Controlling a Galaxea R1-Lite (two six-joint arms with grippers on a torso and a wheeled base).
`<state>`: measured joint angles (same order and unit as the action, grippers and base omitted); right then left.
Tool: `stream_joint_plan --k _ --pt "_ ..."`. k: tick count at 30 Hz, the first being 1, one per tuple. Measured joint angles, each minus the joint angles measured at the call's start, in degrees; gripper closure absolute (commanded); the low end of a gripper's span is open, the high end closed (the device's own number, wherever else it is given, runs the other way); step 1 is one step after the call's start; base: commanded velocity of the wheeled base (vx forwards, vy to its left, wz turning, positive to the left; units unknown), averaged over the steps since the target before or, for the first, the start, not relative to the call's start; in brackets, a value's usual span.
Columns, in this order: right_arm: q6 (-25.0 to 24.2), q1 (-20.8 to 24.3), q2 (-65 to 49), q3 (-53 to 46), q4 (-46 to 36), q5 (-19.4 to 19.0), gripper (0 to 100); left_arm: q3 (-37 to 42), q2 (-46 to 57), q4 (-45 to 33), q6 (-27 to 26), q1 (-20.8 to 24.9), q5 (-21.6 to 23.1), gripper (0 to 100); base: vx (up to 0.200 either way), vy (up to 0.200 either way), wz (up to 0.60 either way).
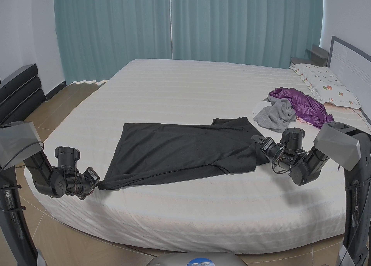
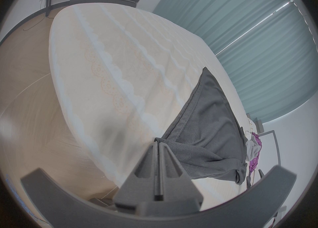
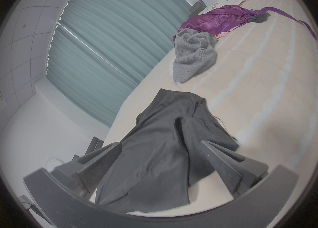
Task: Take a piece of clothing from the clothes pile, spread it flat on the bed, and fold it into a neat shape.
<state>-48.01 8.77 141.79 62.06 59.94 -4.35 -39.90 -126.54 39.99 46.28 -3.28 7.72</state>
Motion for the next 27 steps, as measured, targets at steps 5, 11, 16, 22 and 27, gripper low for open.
stream_joint_plan --k 5,11,16,22,27 --pt "1.0 -0.2 -3.8 -7.4 0.6 -2.5 0 0.0 0.0 0.0 0.0 0.0 0.0 100 0.0 0.0 0.0" --pt "4.8 -0.2 -6.9 -14.2 0.8 -5.5 0 0.0 -0.1 0.0 0.0 0.0 0.0 100 0.0 0.0 0.0" --pt "5.5 0.7 -7.6 -16.4 0.6 -6.0 0 0.0 -0.1 0.0 0.0 0.0 0.0 100 0.0 0.0 0.0" --pt "5.6 1.9 -6.7 -16.2 0.2 -6.0 0 0.1 -0.1 0.0 0.0 0.0 0.0 100 0.0 0.0 0.0" --pt "5.5 2.9 -5.1 -14.9 0.2 -5.5 0 0.2 -0.1 0.0 0.0 0.0 0.0 100 0.0 0.0 0.0"
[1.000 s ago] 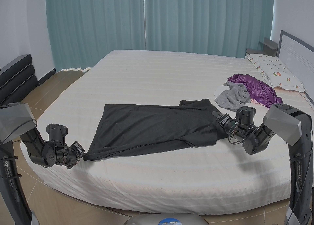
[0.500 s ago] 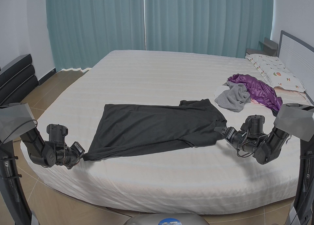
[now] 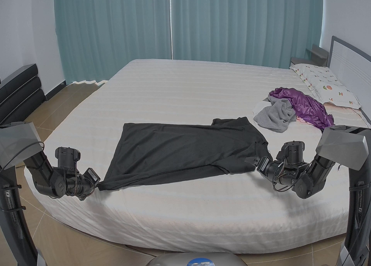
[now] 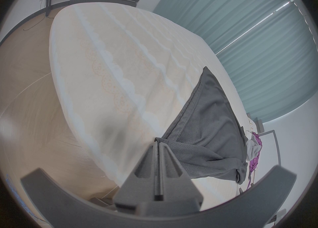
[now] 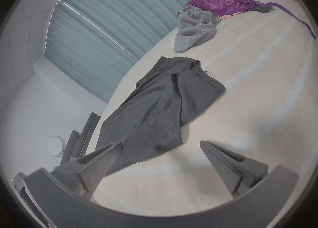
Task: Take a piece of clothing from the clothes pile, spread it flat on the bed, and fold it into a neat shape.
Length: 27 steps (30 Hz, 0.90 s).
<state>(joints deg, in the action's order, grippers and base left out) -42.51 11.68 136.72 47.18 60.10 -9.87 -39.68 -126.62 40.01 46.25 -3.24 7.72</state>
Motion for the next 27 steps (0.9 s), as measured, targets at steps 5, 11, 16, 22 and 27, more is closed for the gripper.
stream_joint_plan --k 5,11,16,22,27 --pt "-0.2 0.5 1.5 1.6 -0.5 0.3 0 0.2 0.0 0.0 0.0 0.0 0.0 100 0.0 0.0 0.0" --pt "-0.5 0.7 2.5 3.1 -1.0 0.4 0 0.2 0.0 0.0 0.0 0.0 0.0 100 0.0 0.0 0.0" --pt "-0.5 1.0 2.9 4.3 -1.0 0.4 0 0.2 0.0 0.0 -0.1 0.0 0.0 100 0.0 0.0 0.0" --pt "-0.5 1.7 3.8 6.7 -1.6 1.2 0 0.1 0.0 0.0 -0.1 0.0 0.0 100 0.0 0.0 0.0" --pt "-0.5 2.5 4.6 7.8 -2.5 2.9 100 0.1 0.0 0.1 -0.1 0.0 0.0 100 0.0 0.0 0.0"
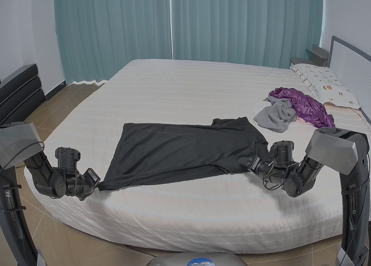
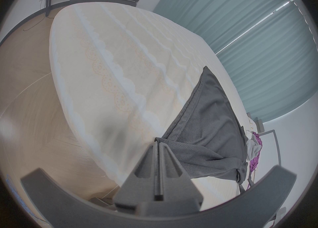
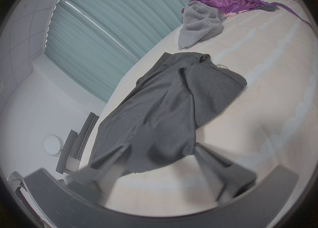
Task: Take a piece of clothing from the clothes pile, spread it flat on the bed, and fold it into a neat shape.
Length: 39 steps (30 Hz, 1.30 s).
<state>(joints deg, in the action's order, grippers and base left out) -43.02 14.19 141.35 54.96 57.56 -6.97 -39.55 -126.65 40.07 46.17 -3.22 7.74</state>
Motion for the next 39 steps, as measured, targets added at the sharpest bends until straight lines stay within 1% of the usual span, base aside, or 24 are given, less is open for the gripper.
stream_joint_plan --k 11,23,26,31,39 --pt "0.1 -0.3 -2.0 -3.4 0.0 0.4 100 0.0 0.0 0.0 0.0 0.0 0.0 100 0.0 0.0 0.0" --pt "-0.2 -1.2 -9.2 -12.5 0.5 -0.6 100 0.6 0.2 0.0 0.0 0.1 -0.1 100 0.0 0.0 0.0" --pt "-0.2 -1.6 -11.7 -15.9 0.5 -1.6 100 1.5 0.5 0.2 -0.1 0.4 -0.1 100 0.0 0.0 0.0" --pt "-0.2 -2.3 -16.5 -22.2 0.6 -4.3 100 3.6 1.8 1.9 -0.5 1.1 -0.3 100 0.0 0.0 0.0" --pt "-0.1 -3.8 -25.6 -30.7 0.1 -8.5 100 7.1 3.8 5.3 -0.7 2.2 -1.9 100 0.0 0.0 0.0"
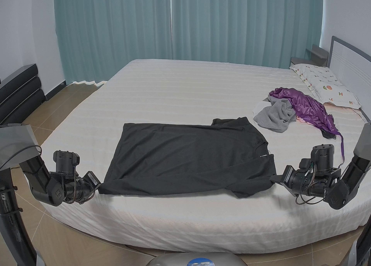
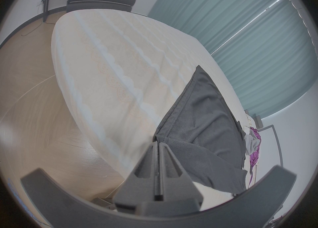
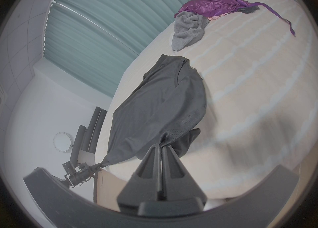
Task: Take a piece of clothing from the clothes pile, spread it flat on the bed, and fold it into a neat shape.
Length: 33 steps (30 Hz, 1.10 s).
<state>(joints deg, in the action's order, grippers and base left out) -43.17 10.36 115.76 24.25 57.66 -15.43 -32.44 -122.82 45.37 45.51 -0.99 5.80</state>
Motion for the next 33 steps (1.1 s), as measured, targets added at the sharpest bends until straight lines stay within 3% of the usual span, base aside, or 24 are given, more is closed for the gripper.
stream_joint_plan --k 16,17,23,33 --pt "0.7 -2.6 -12.0 -8.5 -9.2 -3.8 100 1.9 3.0 0.3 -0.2 1.0 -0.3 100 0.0 0.0 0.0" --pt "1.3 -2.7 -12.4 -9.1 -9.4 -3.9 0 1.9 3.1 0.3 -0.2 1.0 -0.3 100 0.0 0.0 0.0" --pt "6.0 -3.0 -12.6 -12.0 -11.4 -4.5 0 2.1 3.5 0.3 -0.2 1.1 -0.3 100 0.0 0.0 0.0" --pt "6.8 -4.8 -4.5 -8.7 -8.4 -3.8 0 2.4 3.7 0.3 -0.3 1.2 -0.3 100 0.0 0.0 0.0"
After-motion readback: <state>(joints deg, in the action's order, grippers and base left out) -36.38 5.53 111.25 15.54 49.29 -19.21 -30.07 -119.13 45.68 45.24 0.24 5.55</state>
